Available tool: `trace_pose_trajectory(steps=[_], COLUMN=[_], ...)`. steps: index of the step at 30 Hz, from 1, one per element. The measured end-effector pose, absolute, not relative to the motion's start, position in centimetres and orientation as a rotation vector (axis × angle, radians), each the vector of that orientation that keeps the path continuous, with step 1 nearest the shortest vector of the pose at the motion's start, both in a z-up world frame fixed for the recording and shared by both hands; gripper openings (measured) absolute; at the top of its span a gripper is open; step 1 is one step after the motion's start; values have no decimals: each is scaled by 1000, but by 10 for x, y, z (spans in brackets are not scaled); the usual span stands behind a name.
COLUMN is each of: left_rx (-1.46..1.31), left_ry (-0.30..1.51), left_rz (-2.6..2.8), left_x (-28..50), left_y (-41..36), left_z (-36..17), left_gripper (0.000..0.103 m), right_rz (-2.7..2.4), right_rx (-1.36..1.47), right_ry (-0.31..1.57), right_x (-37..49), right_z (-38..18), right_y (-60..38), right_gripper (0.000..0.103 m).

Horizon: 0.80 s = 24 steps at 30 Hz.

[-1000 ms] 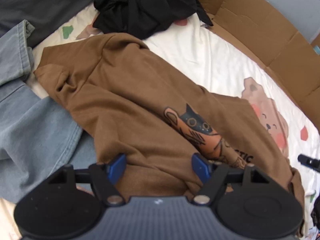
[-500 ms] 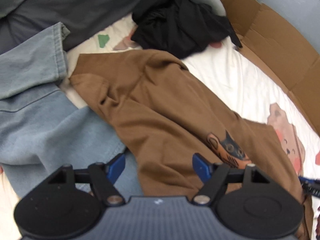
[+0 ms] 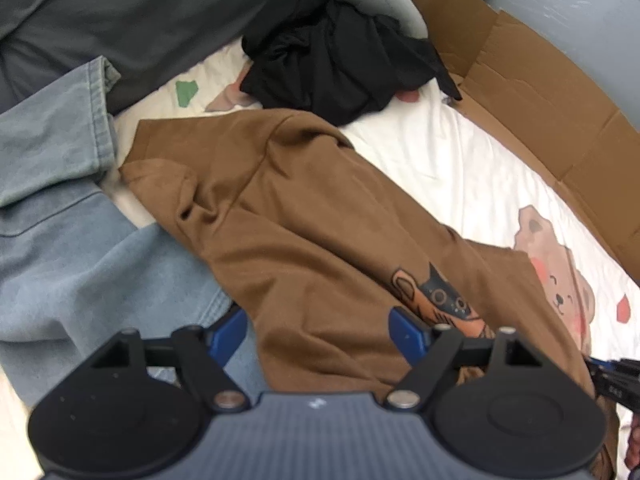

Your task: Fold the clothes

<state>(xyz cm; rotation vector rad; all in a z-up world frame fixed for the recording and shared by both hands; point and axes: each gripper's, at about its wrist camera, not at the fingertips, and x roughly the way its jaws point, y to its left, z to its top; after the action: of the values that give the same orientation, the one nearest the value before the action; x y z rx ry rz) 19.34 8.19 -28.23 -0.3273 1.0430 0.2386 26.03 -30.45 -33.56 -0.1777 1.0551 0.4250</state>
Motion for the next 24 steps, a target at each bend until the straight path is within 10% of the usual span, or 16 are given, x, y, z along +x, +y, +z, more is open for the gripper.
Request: trace_pose_trajectory(steps=[24], left_rx=[-153], left_ry=[996], left_rz=[187], left_x=[258], left_y=[91], left_z=[-281], left_gripper=[83], right_rz=[-90], right_rx=[-95], right_ry=[994], right_x=[250], right_z=[-307], right_y=[-433], right_gripper=[4])
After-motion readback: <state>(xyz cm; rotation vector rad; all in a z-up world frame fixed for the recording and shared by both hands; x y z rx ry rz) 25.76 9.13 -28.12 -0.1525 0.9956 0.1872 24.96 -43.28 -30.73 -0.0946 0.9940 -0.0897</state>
